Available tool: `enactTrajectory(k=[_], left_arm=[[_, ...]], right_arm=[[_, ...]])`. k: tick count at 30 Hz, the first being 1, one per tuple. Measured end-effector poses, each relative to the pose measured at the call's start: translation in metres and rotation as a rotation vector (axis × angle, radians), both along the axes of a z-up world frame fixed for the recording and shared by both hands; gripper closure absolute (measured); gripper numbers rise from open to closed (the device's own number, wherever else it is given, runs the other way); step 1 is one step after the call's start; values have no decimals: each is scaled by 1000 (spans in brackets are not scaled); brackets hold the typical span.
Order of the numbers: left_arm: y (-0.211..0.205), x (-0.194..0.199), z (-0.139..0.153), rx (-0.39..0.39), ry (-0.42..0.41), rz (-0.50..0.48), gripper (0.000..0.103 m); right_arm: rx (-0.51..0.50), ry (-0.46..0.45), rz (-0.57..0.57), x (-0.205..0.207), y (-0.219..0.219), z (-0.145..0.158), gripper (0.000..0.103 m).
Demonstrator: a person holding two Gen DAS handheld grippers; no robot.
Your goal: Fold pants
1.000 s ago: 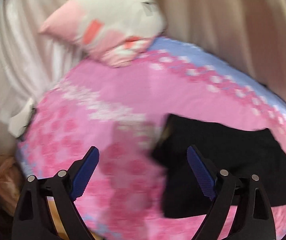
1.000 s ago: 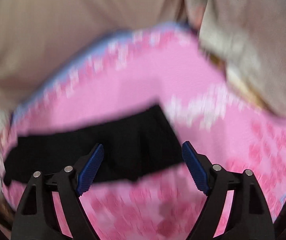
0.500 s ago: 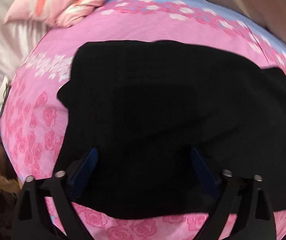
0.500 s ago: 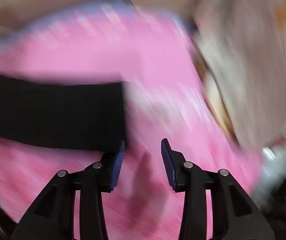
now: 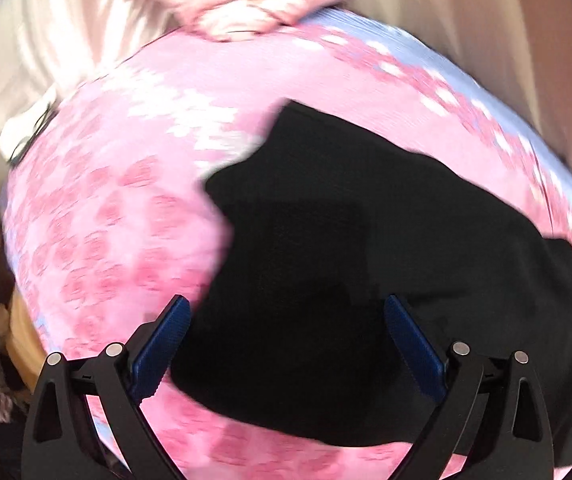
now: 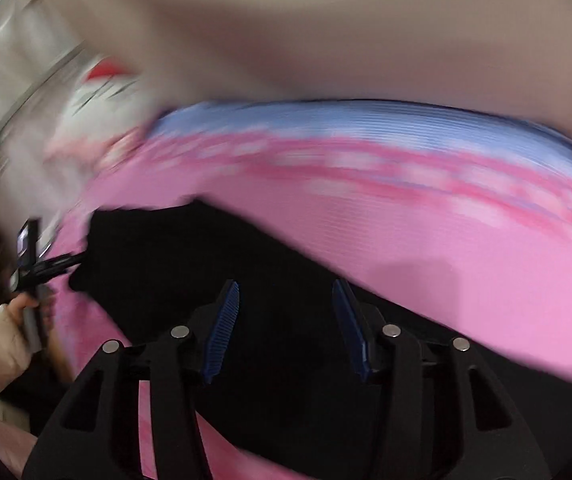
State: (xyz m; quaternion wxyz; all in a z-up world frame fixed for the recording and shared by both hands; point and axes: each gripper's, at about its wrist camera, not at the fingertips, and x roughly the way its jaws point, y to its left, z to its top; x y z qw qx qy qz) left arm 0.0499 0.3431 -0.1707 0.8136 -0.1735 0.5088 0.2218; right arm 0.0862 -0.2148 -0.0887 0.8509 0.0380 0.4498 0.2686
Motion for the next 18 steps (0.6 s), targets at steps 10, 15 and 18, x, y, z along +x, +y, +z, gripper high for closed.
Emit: enactTrajectory(k=[10, 15, 18], left_arm=[[109, -72, -19, -285, -93, 128, 7], [82, -75, -21, -342, -114, 43, 7], [58, -68, -18, -265, -58, -59, 7]], right_arm=[[-133, -46, 566, 59, 328, -28, 53], [-354, -129, 843, 36, 448, -62, 53], [-448, -179, 916, 37, 466, -76, 85]])
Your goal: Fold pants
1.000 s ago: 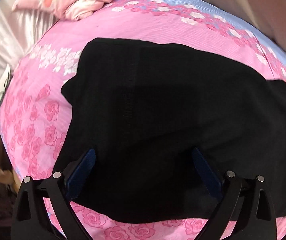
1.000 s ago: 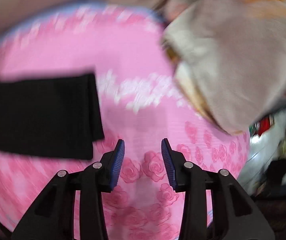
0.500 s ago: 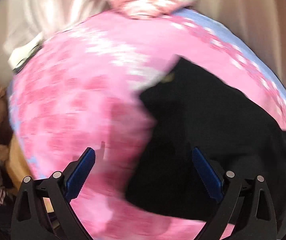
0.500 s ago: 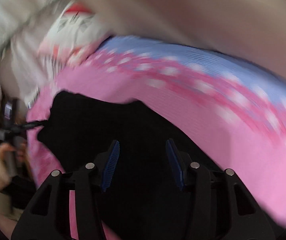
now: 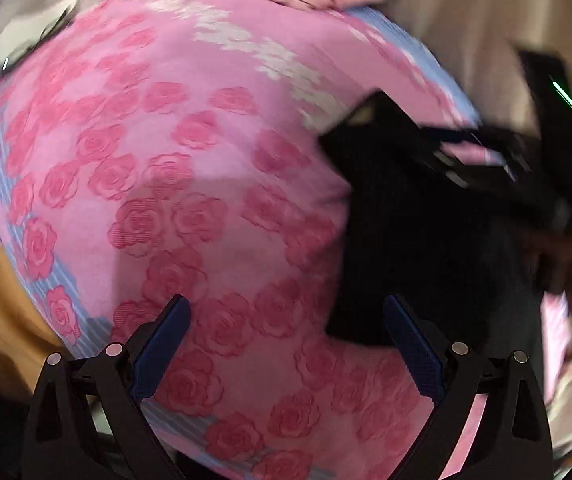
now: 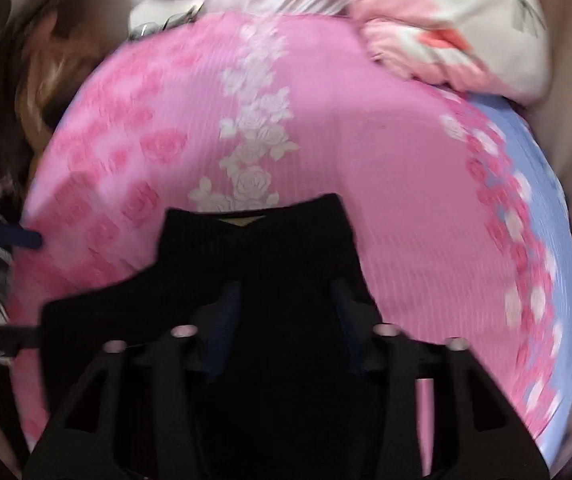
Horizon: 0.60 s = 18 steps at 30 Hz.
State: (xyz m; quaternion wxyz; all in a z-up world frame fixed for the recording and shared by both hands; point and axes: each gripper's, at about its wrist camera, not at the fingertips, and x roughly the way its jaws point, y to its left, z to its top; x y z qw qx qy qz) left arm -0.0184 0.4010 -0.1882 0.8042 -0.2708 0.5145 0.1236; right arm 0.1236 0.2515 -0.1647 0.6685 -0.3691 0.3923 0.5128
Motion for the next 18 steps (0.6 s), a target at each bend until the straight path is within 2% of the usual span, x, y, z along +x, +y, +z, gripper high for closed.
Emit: enactTrajectory(k=[1, 2, 3, 5, 6, 7, 8, 9, 11, 12, 13, 14, 16, 18], left_arm=[[-4, 3, 2, 17, 3, -20, 7], [-6, 7, 6, 17, -8, -34, 7], [-7, 9, 10, 15, -25, -45, 7], [-6, 17, 17, 14, -63, -54, 7], [-4, 25, 19, 5, -86, -65, 7], [-3, 34, 20, 0, -90, -84, 7], [-3, 41, 22, 8, -82, -99, 7], [-4, 46, 23, 20, -81, -117, 7], [-3, 50, 27, 59, -82, -148, 7], [0, 49, 28, 67, -87, -159, 7], [5, 47, 30, 78, -90, -172, 7], [13, 42, 30, 99, -74, -178, 7], [32, 43, 28, 128, -36, -178, 7], [51, 37, 28, 166, -12, -168, 7]], right_arm=[[18, 33, -40, 16, -3, 8, 100], [52, 82, -83, 30, -5, 16, 102], [143, 129, -181, 59, -16, 35, 102], [268, 137, -349, 102, -33, 54, 102], [284, 120, -450, 129, -43, 54, 99], [244, 137, -485, 140, -47, 51, 99], [225, 194, -499, 144, -53, 51, 99], [236, 223, -494, 139, -58, 56, 95], [254, 214, -426, 103, -71, 72, 73], [245, 181, -350, 66, -81, 78, 35], [233, 133, -306, 36, -85, 79, 10], [211, 40, -223, -11, -92, 77, 10], [163, -61, -31, -81, -94, 65, 11], [91, -192, 121, -134, -86, 44, 11]])
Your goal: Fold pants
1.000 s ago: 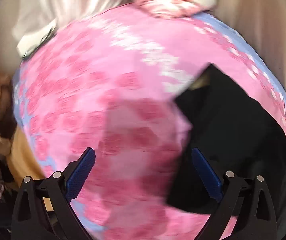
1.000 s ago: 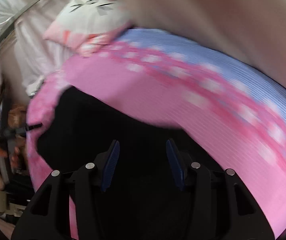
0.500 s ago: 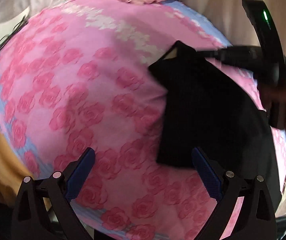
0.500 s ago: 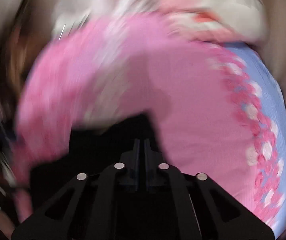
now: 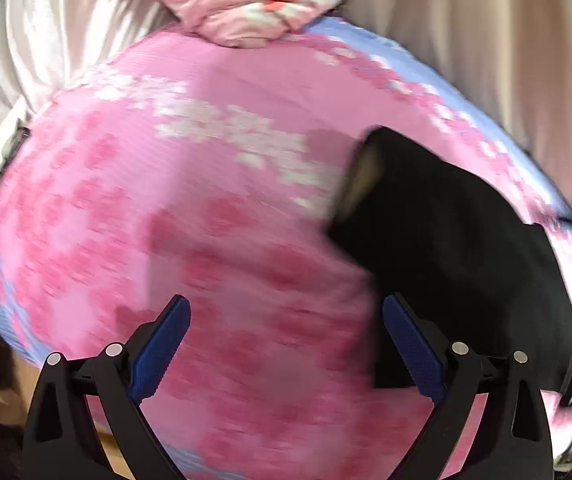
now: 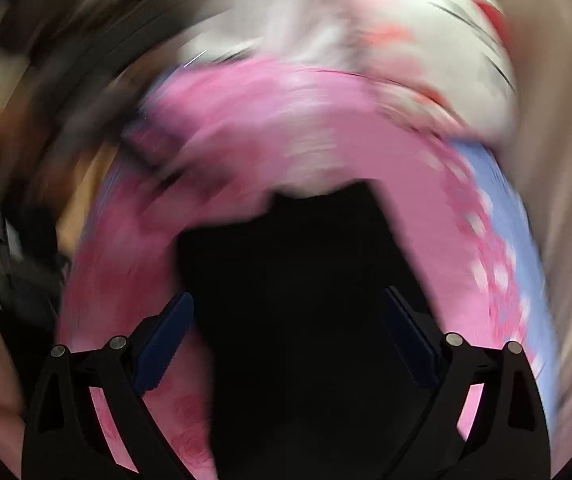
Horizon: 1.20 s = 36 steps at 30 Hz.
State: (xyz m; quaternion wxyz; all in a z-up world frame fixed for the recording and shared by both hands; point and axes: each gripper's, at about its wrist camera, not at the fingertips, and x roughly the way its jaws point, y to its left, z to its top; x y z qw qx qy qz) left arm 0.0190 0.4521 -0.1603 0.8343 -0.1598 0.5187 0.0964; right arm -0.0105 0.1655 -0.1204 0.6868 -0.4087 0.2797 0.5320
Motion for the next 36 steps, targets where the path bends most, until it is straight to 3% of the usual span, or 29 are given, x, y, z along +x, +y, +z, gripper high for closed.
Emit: enactTrajectory(k=[2, 3, 4, 5, 6, 8, 10, 14, 16, 19, 22, 24, 26, 27, 29, 31, 33, 36], left_arm=[[13, 4, 0, 34, 9, 1, 7], [19, 9, 1, 62, 15, -5, 7], [21, 12, 2, 77, 16, -14, 7], [22, 17, 2, 103, 16, -32, 7], [22, 21, 3, 127, 19, -48, 7], [20, 31, 4, 161, 22, -88, 7], [10, 43, 7, 170, -4, -162, 7], [-18, 71, 10, 127, -67, -275, 7], [-33, 91, -4, 163, -34, -287, 7], [-41, 111, -40, 253, 137, -286, 5], [-19, 99, -35, 179, 120, -229, 5], [3, 80, -29, 157, 109, -174, 5], [21, 65, -24, 229, 139, -127, 6], [31, 55, -21, 299, 161, -105, 6], [46, 45, -10, 358, 162, -86, 6], [55, 43, 10, 344, 119, -79, 6], [50, 51, 33, 265, 41, -94, 6], [16, 79, 56, 117, -51, -171, 6]], right_arm=[[-59, -88, 92, -28, 12, -24, 14], [-104, -147, 121, -35, 21, -41, 30], [-144, -145, 137, -34, 28, -51, 69], [-180, -105, 123, -26, 35, -59, 76], [-135, 15, 59, -6, 38, -49, 93], [-23, 139, -127, 44, 34, -11, 93], [71, 167, -282, 91, 20, 25, 93], [251, 125, -566, 174, -18, 93, 93], [300, 63, -617, 188, -21, 105, 93], [327, 79, -613, 178, -8, 90, 93], [209, 142, -470, 125, 28, 34, 93], [123, 264, -382, 87, 46, -10, 92], [34, 286, -359, 65, 55, -45, 86], [76, 238, -362, 55, 53, -49, 83], [99, 272, -380, 56, 49, -45, 72], [160, 397, -433, 66, 30, -27, 54], [266, 438, -489, 69, -6, -1, 42], [345, 428, -667, 88, -81, 20, 39]])
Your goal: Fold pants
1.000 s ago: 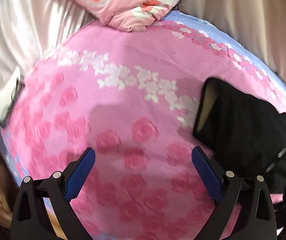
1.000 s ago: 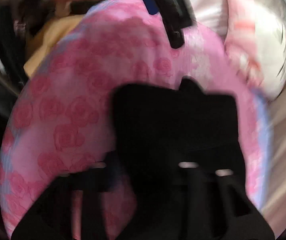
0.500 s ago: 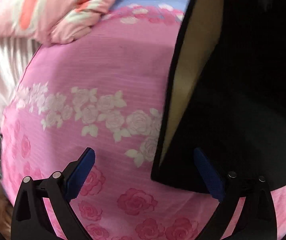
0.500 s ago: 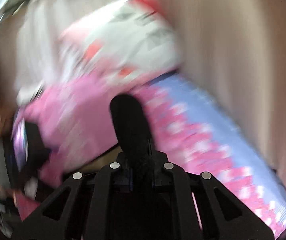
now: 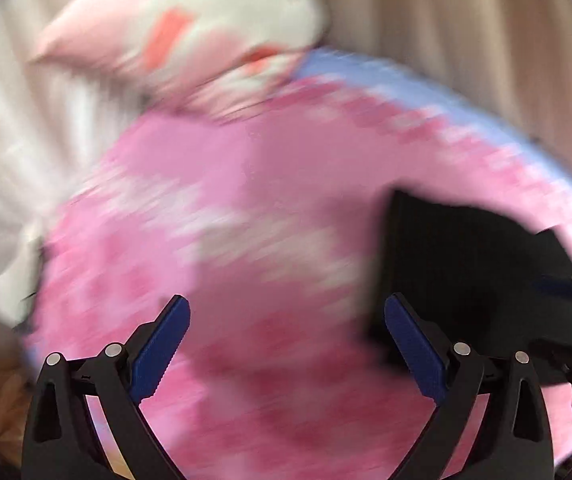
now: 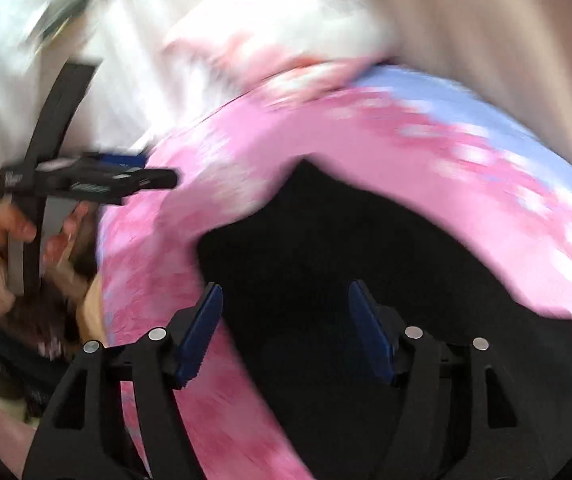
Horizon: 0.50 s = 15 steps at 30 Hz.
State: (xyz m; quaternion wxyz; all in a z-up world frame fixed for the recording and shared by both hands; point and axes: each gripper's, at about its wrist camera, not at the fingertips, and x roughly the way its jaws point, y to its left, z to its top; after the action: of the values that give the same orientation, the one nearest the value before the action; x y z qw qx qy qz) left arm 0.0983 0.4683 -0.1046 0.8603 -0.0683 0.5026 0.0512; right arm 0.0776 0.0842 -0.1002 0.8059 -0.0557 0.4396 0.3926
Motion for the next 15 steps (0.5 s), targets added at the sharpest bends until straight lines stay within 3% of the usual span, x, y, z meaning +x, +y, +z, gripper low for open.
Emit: enactTrajectory(k=[3, 6, 7, 8, 9, 10, 12, 15], left_arm=[[-48, 38, -13, -80, 21, -76, 5], [-85, 70, -54, 29, 101, -112, 5], [-92, 77, -73, 122, 142, -112, 5], [-94, 77, -85, 144, 160, -119, 5], [-92, 73, -88, 117, 132, -116, 5], [-87, 71, -88, 90, 115, -104, 5], [-76, 68, -90, 25, 133, -74, 5], [-75, 66, -91, 8, 126, -61, 5]], right_arm=[[-101, 32, -271, 43, -86, -2, 39], [-148, 90, -440, 92, -147, -18, 39], [-167, 105, -453, 103, -152, -26, 39], [-185, 124, -435, 114, -152, -35, 39], [-224, 159, -375, 123, -142, -53, 57], [-239, 162, -329, 127, -136, -61, 82], [-303, 78, -253, 132, -115, -71, 81], [-239, 71, -369, 155, -120, -69, 80]])
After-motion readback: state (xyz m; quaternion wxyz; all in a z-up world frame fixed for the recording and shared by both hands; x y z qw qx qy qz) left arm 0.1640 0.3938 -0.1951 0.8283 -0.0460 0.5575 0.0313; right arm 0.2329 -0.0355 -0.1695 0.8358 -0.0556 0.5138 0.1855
